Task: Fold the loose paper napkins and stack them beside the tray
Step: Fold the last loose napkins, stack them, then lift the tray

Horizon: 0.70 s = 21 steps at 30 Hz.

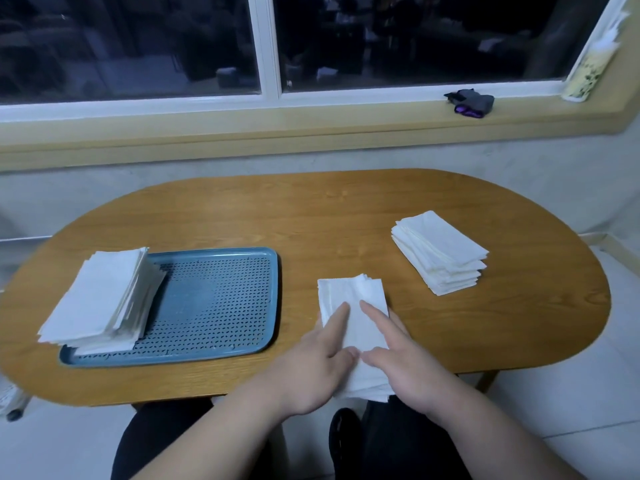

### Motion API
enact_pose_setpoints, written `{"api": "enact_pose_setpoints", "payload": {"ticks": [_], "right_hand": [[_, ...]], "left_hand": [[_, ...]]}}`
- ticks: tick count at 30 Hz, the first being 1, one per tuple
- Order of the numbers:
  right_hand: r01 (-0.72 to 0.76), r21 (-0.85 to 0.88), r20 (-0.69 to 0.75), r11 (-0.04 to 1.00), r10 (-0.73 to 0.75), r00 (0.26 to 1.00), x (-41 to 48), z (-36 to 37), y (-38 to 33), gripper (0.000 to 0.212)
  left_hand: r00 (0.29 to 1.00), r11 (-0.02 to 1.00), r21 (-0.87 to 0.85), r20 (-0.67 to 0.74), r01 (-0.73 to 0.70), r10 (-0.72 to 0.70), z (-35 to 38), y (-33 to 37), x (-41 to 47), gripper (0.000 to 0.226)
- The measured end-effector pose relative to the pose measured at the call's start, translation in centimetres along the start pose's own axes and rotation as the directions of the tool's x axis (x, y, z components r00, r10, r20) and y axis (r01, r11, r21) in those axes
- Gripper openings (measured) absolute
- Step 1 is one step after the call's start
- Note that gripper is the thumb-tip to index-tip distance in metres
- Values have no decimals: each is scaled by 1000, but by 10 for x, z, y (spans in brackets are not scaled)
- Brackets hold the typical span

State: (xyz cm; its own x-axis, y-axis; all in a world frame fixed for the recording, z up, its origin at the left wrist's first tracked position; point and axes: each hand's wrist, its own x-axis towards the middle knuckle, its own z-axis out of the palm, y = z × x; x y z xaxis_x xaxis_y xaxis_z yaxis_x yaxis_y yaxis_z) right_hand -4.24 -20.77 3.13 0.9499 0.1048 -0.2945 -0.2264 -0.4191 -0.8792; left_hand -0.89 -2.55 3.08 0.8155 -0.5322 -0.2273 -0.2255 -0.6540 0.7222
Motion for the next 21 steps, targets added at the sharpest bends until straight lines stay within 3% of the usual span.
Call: {"api": "enact_pose_setpoints", "payload": {"ticks": [6,11,17,21], "right_hand": [[16,30,-59,999,-14,998,-5,-1,3,55],[10,-169,-60,986,-21,998,-14,-5,6,51],[-56,-422,-1,905,61,998,-22,-10,-11,50],[-70,-399,34,914,91,995,-26,-4,-12,46]], "left_hand": [[996,994,-92,-71,54,-61,-9,-9,-11,63],[985,985,-76,-63,154,-159,-4,-14,-24,68],[984,983,45,-10,178,-178,-7,0,-29,69],[981,981,33,30,190,-191,-6,1,-39,72]]}}
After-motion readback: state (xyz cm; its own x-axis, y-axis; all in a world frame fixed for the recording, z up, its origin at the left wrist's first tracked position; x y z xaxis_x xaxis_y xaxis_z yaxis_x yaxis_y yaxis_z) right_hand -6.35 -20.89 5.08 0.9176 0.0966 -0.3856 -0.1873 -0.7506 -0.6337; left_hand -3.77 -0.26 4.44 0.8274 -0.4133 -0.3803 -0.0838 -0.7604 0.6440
